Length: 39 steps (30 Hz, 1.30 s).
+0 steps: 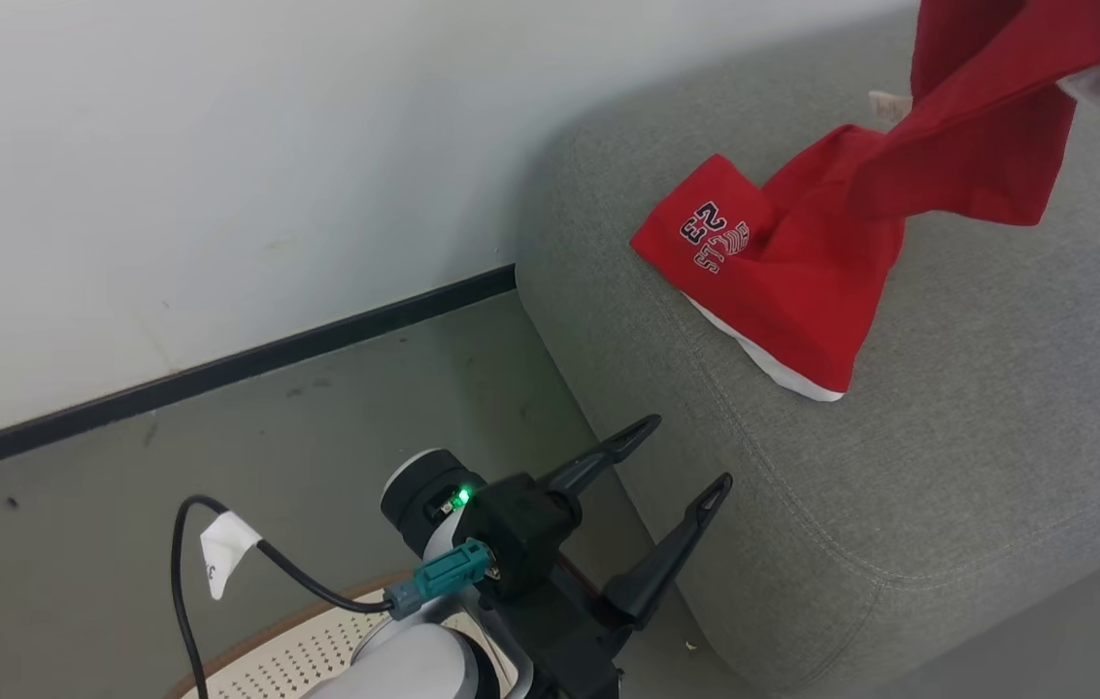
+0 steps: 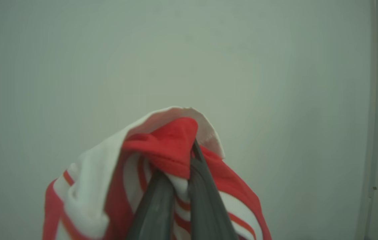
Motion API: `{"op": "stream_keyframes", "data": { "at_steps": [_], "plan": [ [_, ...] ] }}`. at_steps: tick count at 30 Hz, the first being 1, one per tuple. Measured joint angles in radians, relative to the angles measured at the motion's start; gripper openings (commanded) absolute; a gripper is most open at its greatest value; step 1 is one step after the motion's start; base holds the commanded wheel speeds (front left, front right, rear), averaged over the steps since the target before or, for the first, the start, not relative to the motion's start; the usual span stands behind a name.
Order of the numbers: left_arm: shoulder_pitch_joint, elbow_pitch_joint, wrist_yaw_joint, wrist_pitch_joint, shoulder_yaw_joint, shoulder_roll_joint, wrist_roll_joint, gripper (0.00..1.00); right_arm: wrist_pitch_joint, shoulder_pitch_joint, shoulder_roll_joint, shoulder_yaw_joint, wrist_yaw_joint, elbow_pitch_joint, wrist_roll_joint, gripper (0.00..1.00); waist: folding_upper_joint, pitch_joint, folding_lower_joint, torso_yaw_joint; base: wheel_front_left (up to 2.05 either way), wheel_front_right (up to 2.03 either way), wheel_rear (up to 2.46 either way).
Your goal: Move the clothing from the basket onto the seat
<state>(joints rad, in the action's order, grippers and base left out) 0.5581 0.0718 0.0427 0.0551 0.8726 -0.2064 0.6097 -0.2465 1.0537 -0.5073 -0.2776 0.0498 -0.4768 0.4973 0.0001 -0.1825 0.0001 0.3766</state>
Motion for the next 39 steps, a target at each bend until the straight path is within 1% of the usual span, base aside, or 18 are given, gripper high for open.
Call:
{"op": "stream_keyframes", "data": {
  "at_steps": [3, 6, 9, 10, 16, 21, 27, 31, 39],
  "plan": [
    [0.024, -0.014, -0.005, -0.003, -0.004, -0.002, -0.004, 1.00, 0.007, 0.065, -0.023, 0.022, 0.000, -0.102, 0.000, 0.00, 0.0000, -0.031, 0.0001, -0.012, 0.00, 0.00, 0.00],
    [0.053, -0.019, -0.005, -0.016, -0.007, -0.001, -0.009, 1.00, 0.008, 0.097, -0.055, 0.040, 0.000, -0.201, 0.003, 0.00, 0.0000, -0.061, 0.0001, -0.029, 0.00, 0.00, 0.00],
    [0.077, -0.022, -0.004, -0.020, -0.007, 0.002, -0.015, 1.00, 0.007, 0.117, -0.086, 0.045, 0.000, -0.280, -0.007, 0.00, 0.0000, -0.088, 0.0001, -0.051, 0.00, 0.00, 0.00],
    [0.091, -0.023, -0.003, -0.028, -0.007, 0.002, -0.024, 1.00, 0.007, 0.131, -0.098, 0.047, -0.001, -0.316, -0.010, 0.00, 0.0001, -0.105, 0.0001, -0.068, 0.00, 0.00, 0.00],
    [0.118, -0.030, -0.003, -0.036, -0.006, 0.003, -0.049, 1.00, 0.006, 0.156, -0.103, 0.026, -0.005, -0.390, -0.053, 0.00, 0.0001, -0.155, 0.0001, -0.115, 0.00, 0.00, 0.00],
    [0.139, -0.032, 0.002, -0.040, -0.003, 0.004, -0.057, 1.00, -0.001, 0.176, -0.076, 0.018, -0.007, -0.460, -0.058, 0.00, 0.0001, -0.194, 0.0000, -0.147, 0.00, 0.00, 0.00],
    [0.155, -0.021, 0.004, -0.045, 0.004, 0.011, -0.063, 1.00, -0.002, 0.167, 0.007, -0.006, -0.007, -0.555, -0.058, 0.00, 0.0001, -0.226, 0.0000, -0.181, 0.00, 0.00, 0.00],
    [0.155, -0.019, 0.009, -0.044, 0.005, -0.002, -0.063, 1.00, -0.002, 0.131, 0.048, -0.021, -0.005, -0.613, -0.058, 0.00, 0.0001, -0.236, 0.0000, -0.194, 0.00, 0.00, 0.00],
    [0.154, -0.009, 0.010, -0.039, 0.002, -0.010, -0.064, 1.00, -0.003, 0.076, 0.083, -0.031, 0.019, -0.679, -0.058, 0.00, 0.0000, -0.231, -0.0001, -0.194, 0.00, 0.00, 0.00]
  ]
}}
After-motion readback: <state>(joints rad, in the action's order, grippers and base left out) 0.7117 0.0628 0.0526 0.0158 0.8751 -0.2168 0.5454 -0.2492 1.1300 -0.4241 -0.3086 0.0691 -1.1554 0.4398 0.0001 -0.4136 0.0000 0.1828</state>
